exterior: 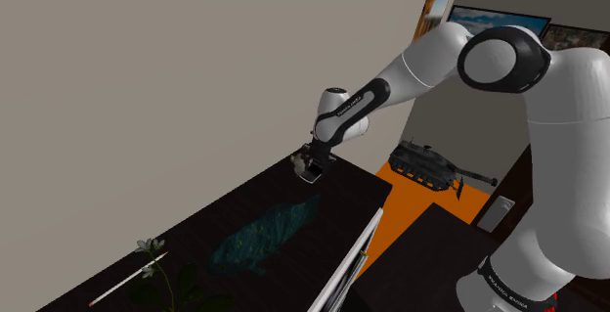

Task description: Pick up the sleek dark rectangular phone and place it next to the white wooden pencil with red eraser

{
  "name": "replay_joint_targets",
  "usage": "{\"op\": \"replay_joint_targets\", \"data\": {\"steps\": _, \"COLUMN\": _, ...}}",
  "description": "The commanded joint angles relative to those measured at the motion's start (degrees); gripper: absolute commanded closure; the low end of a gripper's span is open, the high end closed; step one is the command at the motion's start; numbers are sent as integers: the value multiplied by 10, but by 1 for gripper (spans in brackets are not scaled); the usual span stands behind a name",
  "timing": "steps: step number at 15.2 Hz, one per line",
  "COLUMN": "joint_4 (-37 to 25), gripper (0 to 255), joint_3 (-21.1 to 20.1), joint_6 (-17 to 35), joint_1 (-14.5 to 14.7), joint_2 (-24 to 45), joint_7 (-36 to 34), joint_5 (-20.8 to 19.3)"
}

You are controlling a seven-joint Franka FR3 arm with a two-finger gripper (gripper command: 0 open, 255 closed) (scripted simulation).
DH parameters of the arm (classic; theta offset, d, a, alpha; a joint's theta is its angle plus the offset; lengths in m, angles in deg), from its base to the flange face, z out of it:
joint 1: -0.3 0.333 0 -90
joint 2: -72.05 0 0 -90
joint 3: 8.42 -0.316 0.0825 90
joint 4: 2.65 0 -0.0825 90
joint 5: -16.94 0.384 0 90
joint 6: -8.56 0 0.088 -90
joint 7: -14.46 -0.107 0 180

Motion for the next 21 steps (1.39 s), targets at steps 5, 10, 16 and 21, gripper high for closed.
{"op": "replay_joint_targets", "data": {"steps": 5, "joint_4": -30, "gripper": 255, "joint_3": -3, "joint_6": -10, "joint_1": 72, "joint_2": 17, "joint_7": -86, "joint_5": -12}}
{"op": "replay_joint_targets", "data": {"steps": 10, "joint_4": -68, "gripper": 255, "joint_3": -5, "joint_6": -25, "joint_1": 129, "joint_2": 37, "joint_7": -152, "joint_5": -22}}
{"op": "replay_joint_targets", "data": {"steps": 16, "joint_4": -136, "gripper": 255, "joint_3": -6, "joint_6": -54, "joint_1": 193, "joint_2": 75, "joint_7": -225, "joint_5": -32}}
{"op": "replay_joint_targets", "data": {"steps": 21, "joint_4": -216, "gripper": 255, "joint_3": -7, "joint_6": -90, "joint_1": 243, "joint_2": 118, "joint_7": -281, "joint_5": -39}}
